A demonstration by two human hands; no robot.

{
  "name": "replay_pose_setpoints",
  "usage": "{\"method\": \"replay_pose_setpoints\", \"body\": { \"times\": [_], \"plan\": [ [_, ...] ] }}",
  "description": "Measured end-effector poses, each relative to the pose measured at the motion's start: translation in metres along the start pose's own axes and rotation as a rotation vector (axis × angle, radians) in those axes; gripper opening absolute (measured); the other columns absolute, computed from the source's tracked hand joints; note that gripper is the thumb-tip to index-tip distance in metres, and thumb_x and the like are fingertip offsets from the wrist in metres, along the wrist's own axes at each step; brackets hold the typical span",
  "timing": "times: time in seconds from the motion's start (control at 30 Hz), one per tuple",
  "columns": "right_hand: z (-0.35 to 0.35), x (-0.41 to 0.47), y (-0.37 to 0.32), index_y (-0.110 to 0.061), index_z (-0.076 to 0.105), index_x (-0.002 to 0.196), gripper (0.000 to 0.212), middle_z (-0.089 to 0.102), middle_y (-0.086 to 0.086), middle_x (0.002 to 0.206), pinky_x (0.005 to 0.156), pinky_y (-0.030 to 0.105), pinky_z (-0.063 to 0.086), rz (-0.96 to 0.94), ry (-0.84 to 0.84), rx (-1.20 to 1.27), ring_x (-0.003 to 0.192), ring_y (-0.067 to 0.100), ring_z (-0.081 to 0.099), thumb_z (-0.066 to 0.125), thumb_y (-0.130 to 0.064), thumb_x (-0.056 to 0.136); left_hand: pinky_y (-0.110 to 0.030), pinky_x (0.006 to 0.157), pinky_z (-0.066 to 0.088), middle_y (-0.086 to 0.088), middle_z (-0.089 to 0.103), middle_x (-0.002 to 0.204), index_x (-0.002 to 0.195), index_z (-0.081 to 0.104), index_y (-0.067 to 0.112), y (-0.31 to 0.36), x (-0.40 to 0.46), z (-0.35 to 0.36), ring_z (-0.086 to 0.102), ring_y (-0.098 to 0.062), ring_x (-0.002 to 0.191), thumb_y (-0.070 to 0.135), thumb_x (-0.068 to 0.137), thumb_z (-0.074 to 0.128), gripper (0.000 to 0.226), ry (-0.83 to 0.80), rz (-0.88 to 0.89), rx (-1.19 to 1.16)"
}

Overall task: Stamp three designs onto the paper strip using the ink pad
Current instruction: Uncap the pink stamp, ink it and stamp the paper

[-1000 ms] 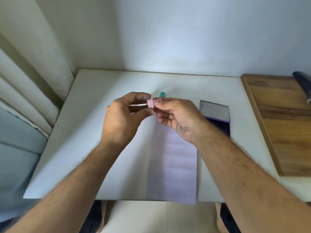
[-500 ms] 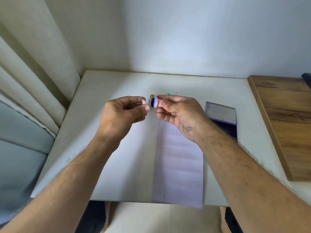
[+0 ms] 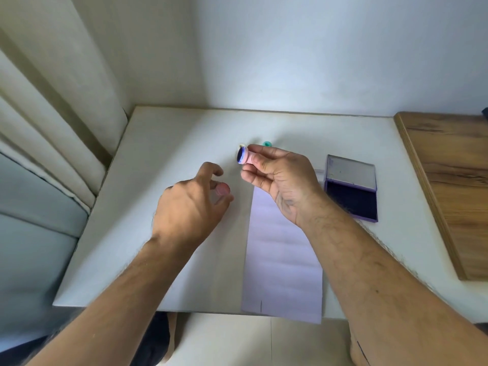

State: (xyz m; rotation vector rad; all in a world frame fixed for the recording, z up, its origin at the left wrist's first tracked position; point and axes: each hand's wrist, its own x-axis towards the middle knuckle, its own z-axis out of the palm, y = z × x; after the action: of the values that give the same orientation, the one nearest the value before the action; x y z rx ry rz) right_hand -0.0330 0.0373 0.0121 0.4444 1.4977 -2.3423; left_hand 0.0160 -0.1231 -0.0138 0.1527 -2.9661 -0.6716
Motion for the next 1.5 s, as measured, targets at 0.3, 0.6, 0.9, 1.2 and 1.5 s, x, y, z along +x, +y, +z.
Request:
{"method": "replay_pose_setpoints", "body": {
  "times": [0.3, 0.6, 0.9, 1.2, 1.5],
  "plan": [
    [-0.002, -0.002, 0.009, 0.005, 0.066, 0.111, 0.025, 0.073, 0.018, 0.101, 0.08, 0.033, 0.06, 0.016, -0.028, 0.032, 0.085, 0.023, 0.072, 0.06, 0.011, 0.088, -0.034, 0.076, 0.049, 0.008, 0.068, 0.091, 0.089, 0.069, 0.024, 0.002, 0.0, 0.005, 0.059, -0.026, 0.096, 0.035, 0.09, 0.058, 0.016, -0.022, 0.097, 0.11],
    [-0.008, -0.025, -0.003, 0.004, 0.065, 0.109, 0.022, 0.074, 0.013, 0.098, 0.076, 0.025, 0.06, 0.066, -0.036, 0.252, 0.086, 0.019, 0.074, 0.055, 0.011, 0.091, -0.033, 0.079, 0.056, 0.007, 0.076, 0.094, 0.114, 0.068, 0.035, 0.036, 0.013, -0.019, 0.068, -0.018, 0.096, 0.05, 0.086, 0.054, 0.035, 0.001, -0.058, -0.083],
    [-0.052, -0.076, -0.041, 0.002, 0.065, 0.106, 0.024, 0.076, 0.012, 0.093, 0.072, 0.024, 0.06, 0.031, -0.067, 0.457, 0.087, 0.022, 0.075, 0.049, 0.012, 0.092, -0.029, 0.08, 0.054, 0.011, 0.075, 0.105, 0.109, 0.072, 0.036, 0.094, -0.006, -0.009, 0.068, -0.018, 0.095, 0.039, 0.09, 0.056, 0.026, -0.017, 0.074, -0.182],
    [-0.08, -0.082, -0.056, -0.001, 0.073, 0.089, 0.024, 0.075, 0.016, 0.097, 0.072, 0.026, 0.061, 0.002, -0.127, 0.465, 0.091, 0.028, 0.074, 0.059, 0.01, 0.072, -0.027, 0.082, 0.054, 0.013, 0.075, 0.104, 0.106, 0.074, 0.033, 0.102, -0.009, 0.001, 0.07, -0.015, 0.088, 0.033, 0.09, 0.061, 0.021, -0.042, 0.097, -0.206],
    [-0.132, -0.056, -0.067, -0.023, 0.074, 0.092, 0.018, 0.075, -0.004, 0.076, 0.067, 0.028, 0.06, -0.218, 0.334, -1.026, 0.069, 0.011, 0.073, 0.08, -0.026, 0.075, -0.022, 0.103, 0.035, 0.009, 0.059, 0.134, 0.13, 0.06, 0.032, 0.088, 0.006, 0.018, 0.049, -0.012, 0.128, 0.041, 0.084, 0.067, 0.047, -0.191, 0.295, -0.053]
  ]
}}
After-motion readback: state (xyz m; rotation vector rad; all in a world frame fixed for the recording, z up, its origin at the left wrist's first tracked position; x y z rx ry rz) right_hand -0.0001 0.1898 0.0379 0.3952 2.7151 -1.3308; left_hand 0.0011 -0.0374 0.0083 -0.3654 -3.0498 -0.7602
